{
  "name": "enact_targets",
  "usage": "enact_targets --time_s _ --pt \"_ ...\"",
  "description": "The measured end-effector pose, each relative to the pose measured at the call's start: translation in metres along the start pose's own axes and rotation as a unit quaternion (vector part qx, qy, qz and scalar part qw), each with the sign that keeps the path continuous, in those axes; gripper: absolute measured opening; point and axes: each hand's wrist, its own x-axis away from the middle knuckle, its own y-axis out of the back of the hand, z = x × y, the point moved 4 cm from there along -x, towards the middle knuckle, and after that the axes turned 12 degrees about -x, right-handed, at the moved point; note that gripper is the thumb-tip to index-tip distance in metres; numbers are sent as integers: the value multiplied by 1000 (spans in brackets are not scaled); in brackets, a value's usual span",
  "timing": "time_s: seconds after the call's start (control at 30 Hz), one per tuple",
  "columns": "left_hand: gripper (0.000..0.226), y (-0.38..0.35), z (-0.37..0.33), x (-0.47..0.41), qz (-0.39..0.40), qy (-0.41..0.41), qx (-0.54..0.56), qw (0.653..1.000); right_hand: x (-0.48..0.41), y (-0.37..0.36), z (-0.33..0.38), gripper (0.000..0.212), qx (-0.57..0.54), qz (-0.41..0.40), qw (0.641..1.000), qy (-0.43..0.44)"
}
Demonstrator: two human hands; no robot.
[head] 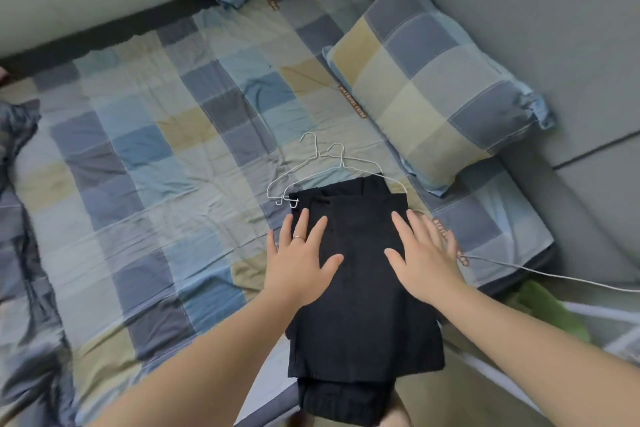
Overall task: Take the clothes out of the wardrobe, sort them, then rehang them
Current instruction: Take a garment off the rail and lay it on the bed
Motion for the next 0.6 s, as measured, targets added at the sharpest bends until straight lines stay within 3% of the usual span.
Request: enact_targets --time_s 0.17,0.3,0.6 --pt "79 54 -6 64 -26 -94 -71 993 93 41 31 66 12 -45 999 -7" --pt "78 96 -23 102 -90 -180 -91 975 166 61 35 67 -4 -96 995 -25" --pt "78 171 -118 161 -177 -370 -106 906 325 103 -3 66 -30 -208 972 -106"
